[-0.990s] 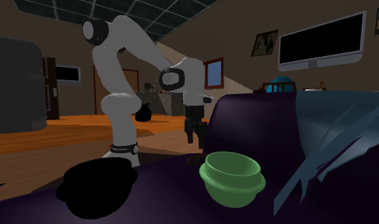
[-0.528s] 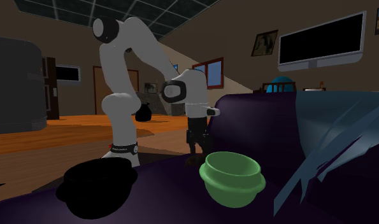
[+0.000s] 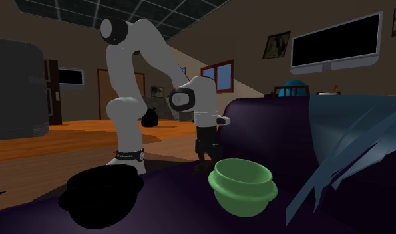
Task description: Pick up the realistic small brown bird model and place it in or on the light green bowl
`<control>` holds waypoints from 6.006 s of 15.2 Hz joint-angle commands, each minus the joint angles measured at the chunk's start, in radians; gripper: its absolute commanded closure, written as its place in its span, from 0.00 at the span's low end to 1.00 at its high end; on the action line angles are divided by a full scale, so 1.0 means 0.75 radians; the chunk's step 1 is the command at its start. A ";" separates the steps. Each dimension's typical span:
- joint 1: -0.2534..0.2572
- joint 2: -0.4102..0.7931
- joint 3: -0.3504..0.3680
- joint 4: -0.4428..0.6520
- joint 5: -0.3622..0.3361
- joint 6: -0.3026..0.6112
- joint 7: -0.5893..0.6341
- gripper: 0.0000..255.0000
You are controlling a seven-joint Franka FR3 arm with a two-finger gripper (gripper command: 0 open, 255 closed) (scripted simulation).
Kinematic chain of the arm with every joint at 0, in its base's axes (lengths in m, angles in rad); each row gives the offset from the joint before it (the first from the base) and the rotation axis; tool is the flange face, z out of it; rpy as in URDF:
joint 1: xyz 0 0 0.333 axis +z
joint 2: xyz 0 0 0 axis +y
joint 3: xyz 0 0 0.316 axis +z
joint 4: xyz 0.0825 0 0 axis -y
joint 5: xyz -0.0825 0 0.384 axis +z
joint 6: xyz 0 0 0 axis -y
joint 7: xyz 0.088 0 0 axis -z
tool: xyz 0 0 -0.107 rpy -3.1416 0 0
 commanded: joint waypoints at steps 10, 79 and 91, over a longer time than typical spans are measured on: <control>0.000 0.000 0.000 0.000 0.000 0.000 0.000 1.00; -0.112 0.388 -0.241 0.853 0.317 -0.517 -0.586 1.00; -0.101 0.308 -0.250 0.911 0.254 -0.638 -0.543 0.00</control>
